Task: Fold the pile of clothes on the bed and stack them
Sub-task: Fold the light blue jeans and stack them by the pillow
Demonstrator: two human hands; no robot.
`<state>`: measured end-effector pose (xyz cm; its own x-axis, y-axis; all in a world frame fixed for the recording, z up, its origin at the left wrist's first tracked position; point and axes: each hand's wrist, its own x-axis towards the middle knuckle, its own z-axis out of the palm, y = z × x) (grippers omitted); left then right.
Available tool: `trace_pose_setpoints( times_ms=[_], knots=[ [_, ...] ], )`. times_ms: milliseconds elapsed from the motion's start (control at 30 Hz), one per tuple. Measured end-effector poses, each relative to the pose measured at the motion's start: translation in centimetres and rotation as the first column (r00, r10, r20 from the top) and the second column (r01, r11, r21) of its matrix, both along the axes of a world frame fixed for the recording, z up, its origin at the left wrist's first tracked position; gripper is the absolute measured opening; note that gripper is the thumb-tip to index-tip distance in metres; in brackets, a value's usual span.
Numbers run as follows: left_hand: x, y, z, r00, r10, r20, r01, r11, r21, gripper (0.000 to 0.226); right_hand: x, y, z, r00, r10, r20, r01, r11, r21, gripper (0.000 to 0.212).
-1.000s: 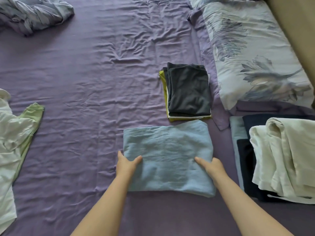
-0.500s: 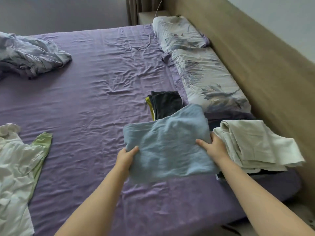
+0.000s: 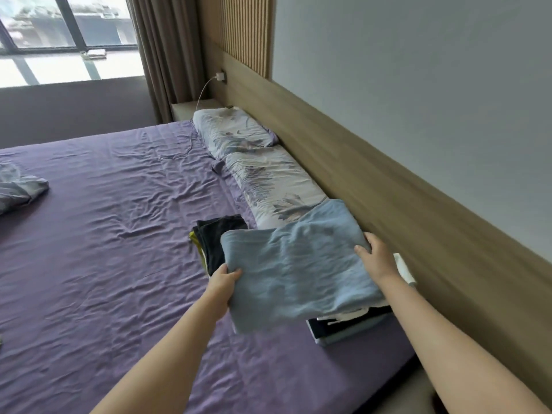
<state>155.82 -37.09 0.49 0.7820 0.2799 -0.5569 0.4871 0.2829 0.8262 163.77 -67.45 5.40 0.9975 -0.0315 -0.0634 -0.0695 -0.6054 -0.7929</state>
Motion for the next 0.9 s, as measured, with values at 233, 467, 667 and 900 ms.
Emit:
trace_pose_setpoints(
  times_ms=[233,467,667,900],
  knots=[
    [6.6,-9.7,-0.1,0.999,-0.044,0.009,0.045,0.999,-0.023,0.012,6.4,-9.2,-1.0,0.994,-0.106,-0.027,0.106,0.994,0.012,0.039],
    [11.8,-16.7,-1.9,0.997,-0.044,-0.064,0.039,0.997,-0.07,0.016,12.7,-15.8,-5.7,0.98,-0.178,-0.084,0.174,0.983,-0.053,0.04],
    [13.7,-18.0,-5.1,0.978,-0.106,-0.18,0.125,0.987,0.099,0.018,14.7,-17.4,-10.2,0.965,-0.173,-0.196,0.161,0.984,-0.077,0.039],
    [14.1,-18.1,-8.0,0.725,-0.484,-0.49,0.583,0.051,0.811,0.086,12.5,-13.8,-14.6,0.904,0.205,-0.376,-0.3,0.929,-0.216,0.062]
  ],
)
